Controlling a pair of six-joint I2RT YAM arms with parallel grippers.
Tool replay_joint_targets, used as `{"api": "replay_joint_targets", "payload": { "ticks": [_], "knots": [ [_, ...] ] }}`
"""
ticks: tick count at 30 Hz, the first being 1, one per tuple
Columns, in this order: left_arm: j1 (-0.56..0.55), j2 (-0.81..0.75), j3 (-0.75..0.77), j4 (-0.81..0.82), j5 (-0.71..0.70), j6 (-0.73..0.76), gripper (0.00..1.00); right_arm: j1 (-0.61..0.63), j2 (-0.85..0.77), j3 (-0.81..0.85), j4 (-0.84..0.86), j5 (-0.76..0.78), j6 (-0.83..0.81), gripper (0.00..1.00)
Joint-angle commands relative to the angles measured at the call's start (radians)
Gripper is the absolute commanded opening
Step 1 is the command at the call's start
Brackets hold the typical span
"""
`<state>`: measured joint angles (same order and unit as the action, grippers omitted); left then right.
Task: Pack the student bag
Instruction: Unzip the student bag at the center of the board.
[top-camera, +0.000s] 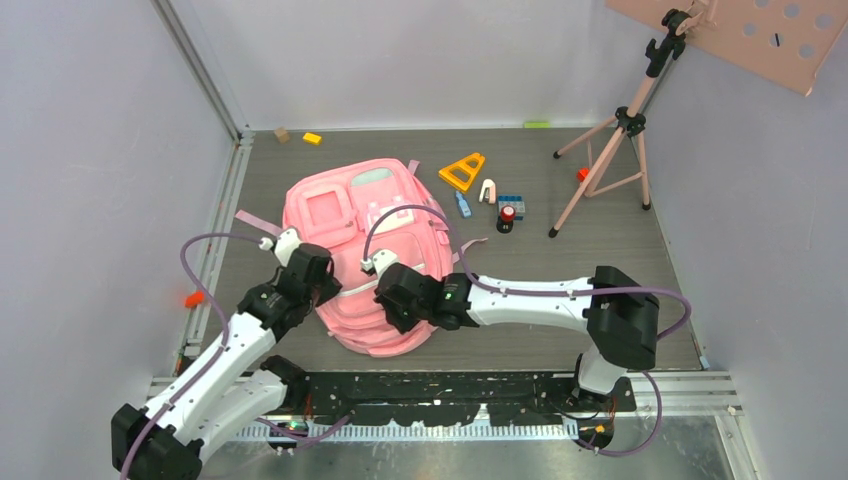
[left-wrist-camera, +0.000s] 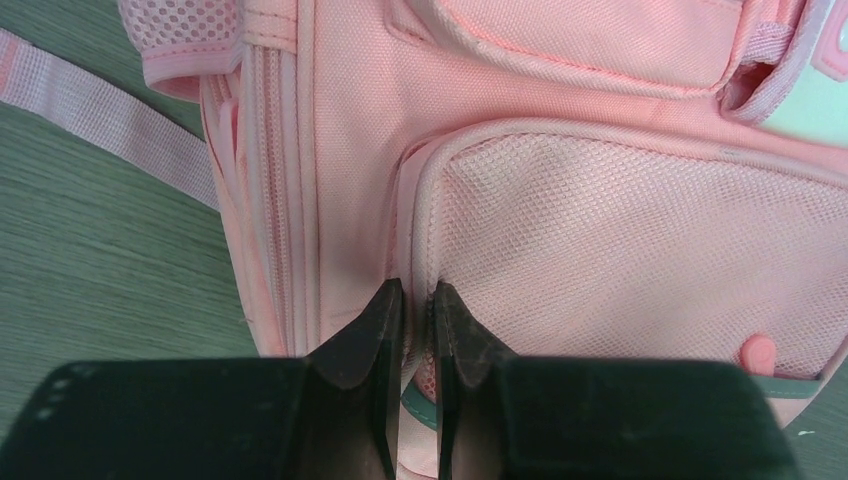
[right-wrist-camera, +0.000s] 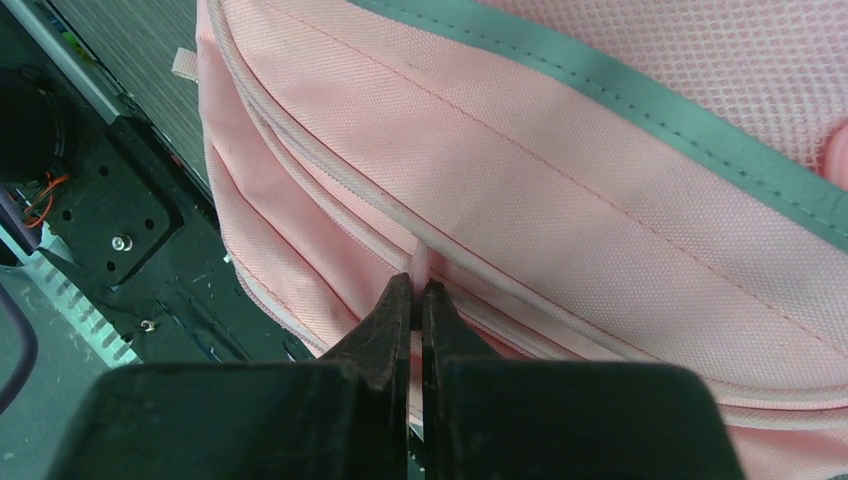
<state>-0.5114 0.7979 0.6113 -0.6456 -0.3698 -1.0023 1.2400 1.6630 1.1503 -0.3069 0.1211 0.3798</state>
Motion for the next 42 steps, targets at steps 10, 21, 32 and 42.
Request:
{"api": "replay_joint_targets", "payload": {
  "ticks": [10, 21, 32, 42],
  "knots": [
    [-0.012, 0.042, 0.169, -0.061, 0.151, 0.280, 0.57, 0.033, -0.069, -0.023, 0.140, 0.009, 0.022, 0.00],
    [0.060, 0.050, 0.208, -0.148, 0.127, 0.356, 0.58, 0.032, -0.096, -0.045, 0.130, 0.036, 0.037, 0.00],
    [0.060, -0.027, 0.130, -0.219, 0.137, 0.312, 0.47, 0.030, -0.101, -0.038, 0.115, 0.052, 0.033, 0.00],
    [0.060, -0.121, 0.024, -0.178, 0.243, 0.197, 0.37, 0.029, -0.100, -0.039, 0.113, 0.056, 0.036, 0.01]
  ]
}}
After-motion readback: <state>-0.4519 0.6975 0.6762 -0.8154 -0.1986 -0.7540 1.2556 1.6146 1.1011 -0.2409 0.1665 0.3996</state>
